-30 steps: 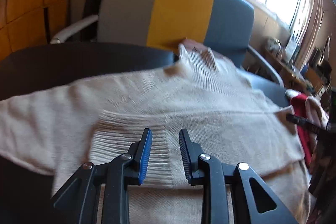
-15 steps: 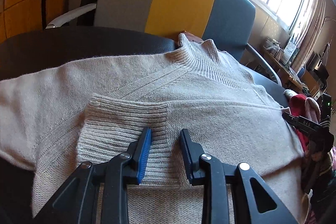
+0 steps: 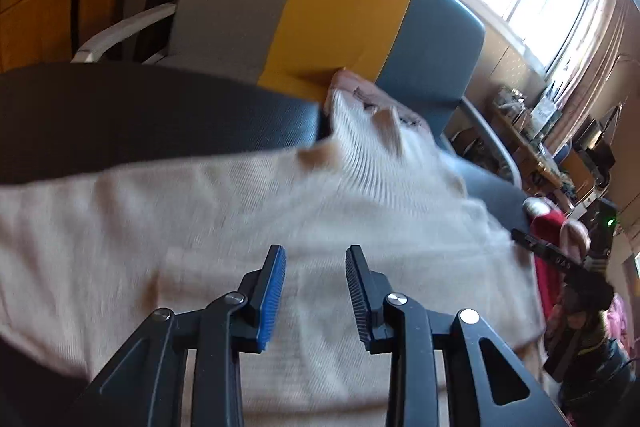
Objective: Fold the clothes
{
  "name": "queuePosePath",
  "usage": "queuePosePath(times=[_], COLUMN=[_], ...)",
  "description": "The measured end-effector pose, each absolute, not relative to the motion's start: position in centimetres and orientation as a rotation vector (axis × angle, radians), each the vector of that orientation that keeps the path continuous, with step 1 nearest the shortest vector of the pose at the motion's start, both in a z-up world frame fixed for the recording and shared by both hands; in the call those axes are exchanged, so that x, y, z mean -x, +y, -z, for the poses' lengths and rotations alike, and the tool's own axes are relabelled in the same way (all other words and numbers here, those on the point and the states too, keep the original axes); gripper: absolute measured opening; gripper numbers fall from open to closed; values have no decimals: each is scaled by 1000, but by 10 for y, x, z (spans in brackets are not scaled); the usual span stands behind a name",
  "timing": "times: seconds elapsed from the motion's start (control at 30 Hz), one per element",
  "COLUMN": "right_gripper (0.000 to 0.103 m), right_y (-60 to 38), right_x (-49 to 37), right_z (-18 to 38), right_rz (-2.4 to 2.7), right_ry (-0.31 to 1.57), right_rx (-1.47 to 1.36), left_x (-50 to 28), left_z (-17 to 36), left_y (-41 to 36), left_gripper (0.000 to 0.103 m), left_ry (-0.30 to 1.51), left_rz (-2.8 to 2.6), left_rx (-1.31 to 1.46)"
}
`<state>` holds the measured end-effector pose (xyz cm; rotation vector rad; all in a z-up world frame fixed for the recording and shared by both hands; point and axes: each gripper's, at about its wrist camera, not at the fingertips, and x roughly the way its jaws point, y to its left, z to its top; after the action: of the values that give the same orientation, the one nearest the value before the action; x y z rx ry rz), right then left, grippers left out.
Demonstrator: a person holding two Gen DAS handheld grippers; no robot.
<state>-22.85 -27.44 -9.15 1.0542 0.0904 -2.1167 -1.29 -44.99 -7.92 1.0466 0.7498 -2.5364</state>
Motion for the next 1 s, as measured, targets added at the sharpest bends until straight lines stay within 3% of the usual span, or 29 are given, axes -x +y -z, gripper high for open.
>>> queuePosePath(times=[0.17, 0.33, 0.6, 0.63, 0.67, 0.7, 0.73, 1.0], right_gripper=[37, 39, 41, 38, 21, 6, 6, 6], right_y=[-321, -373, -433, -437, -440, -441, -441, -387], right_x=[266, 310, 347, 346, 344, 342, 339, 283], right_z=[94, 106, 116, 115, 115, 114, 111, 60], right_rz=[2000, 1954, 1891, 1886, 1878, 1874, 1872, 1818], right_ry=[46, 49, 151, 175, 201, 214, 223, 138], right_rx=[-1106, -1163, -1154, -1146, -1139, -1137, -1128, -967], left_x=[68, 132, 209, 214, 218, 222, 221, 146], left_z=[73, 89, 121, 122, 121, 120, 118, 61], left_y=[-483, -520, -542, -540, -536, -532, -525, -478], left_gripper=[32, 36, 40, 36, 32, 15, 6, 5], left_ry=[771, 913, 1044, 1047, 1026, 997, 954, 761], left_rz=[2529, 2488, 2459, 2466, 2476, 2486, 2509, 2764], left_rx=[-1080, -1177, -1335, -1328, -1331, -1338, -1326, -1103])
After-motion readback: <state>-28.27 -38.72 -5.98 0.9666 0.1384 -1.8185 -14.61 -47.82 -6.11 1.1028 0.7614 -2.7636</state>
